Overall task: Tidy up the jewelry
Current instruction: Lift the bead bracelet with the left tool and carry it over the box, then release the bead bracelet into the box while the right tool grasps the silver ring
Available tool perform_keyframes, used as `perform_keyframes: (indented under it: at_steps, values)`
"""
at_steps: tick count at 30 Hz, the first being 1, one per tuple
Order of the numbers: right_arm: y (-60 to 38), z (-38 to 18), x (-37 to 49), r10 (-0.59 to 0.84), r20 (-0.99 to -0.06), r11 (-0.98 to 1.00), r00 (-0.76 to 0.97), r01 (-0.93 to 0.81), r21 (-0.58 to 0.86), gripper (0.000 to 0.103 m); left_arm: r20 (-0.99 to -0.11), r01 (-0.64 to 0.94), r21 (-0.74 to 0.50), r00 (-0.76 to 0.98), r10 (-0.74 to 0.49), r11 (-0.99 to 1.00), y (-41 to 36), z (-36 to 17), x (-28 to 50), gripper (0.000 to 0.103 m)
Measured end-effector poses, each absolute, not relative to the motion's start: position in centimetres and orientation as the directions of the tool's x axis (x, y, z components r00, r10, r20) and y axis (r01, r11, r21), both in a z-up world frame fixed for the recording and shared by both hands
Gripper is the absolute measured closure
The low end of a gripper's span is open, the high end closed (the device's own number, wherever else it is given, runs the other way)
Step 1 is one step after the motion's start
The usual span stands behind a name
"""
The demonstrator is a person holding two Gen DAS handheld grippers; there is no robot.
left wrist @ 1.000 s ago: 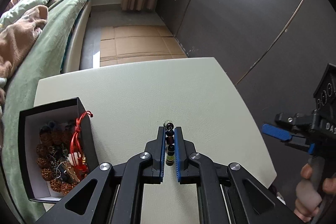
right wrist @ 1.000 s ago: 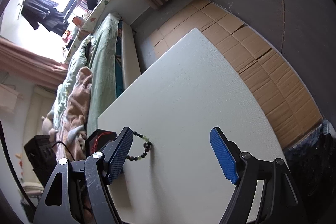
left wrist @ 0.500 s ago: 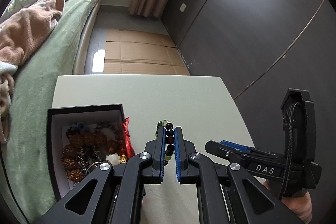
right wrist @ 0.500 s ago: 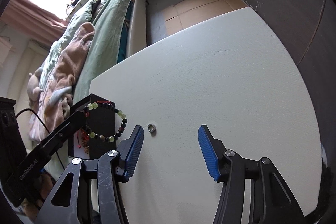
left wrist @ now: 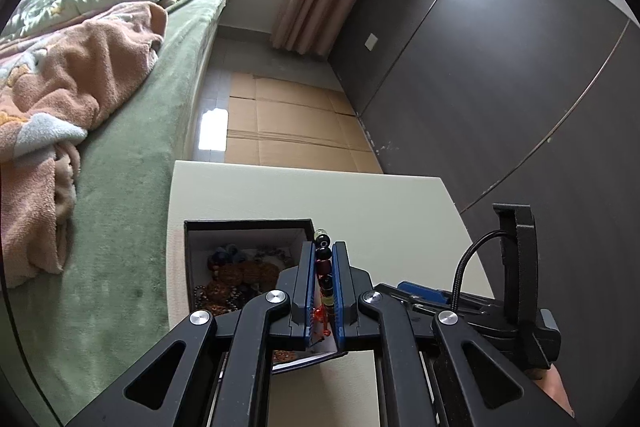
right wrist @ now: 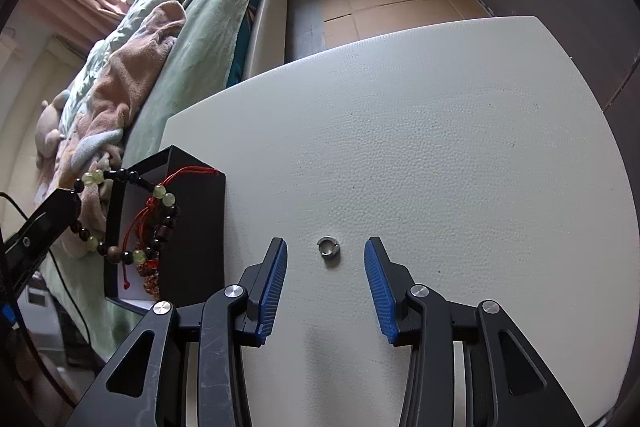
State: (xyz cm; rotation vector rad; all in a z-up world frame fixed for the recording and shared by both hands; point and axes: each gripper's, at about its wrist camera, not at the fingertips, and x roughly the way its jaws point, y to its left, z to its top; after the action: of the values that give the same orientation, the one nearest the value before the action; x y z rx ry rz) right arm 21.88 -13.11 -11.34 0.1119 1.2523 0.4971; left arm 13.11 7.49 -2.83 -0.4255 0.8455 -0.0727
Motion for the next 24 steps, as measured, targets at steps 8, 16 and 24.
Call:
perform_keyframes:
  at_steps: [8, 16, 24]
  values:
    - [-10.9, -11.9, 21.2, 0.286, -0.919, 0.919, 0.272, -0.349, 0.183, 0.062, -0.720, -0.150, -0.384, 0.667, -0.193, 0.911, 9.5, -3.1, 12.3, 0.095]
    - [-9.2, -11.8, 20.2, 0.179, -0.925, 0.917, 0.335, -0.397, 0.034, 0.089, -0.705, -0.123, -0.431, 0.664, -0.249, 0.894, 9.9, -3.2, 12.3, 0.095]
    - [-11.1, -11.5, 21.4, 0.301, -0.912, 0.921, 0.278, -0.333, 0.202, 0.090, -0.735, -0.165, -0.463, 0.620, -0.274, 0.871, 10.8, -4.1, 12.8, 0.089]
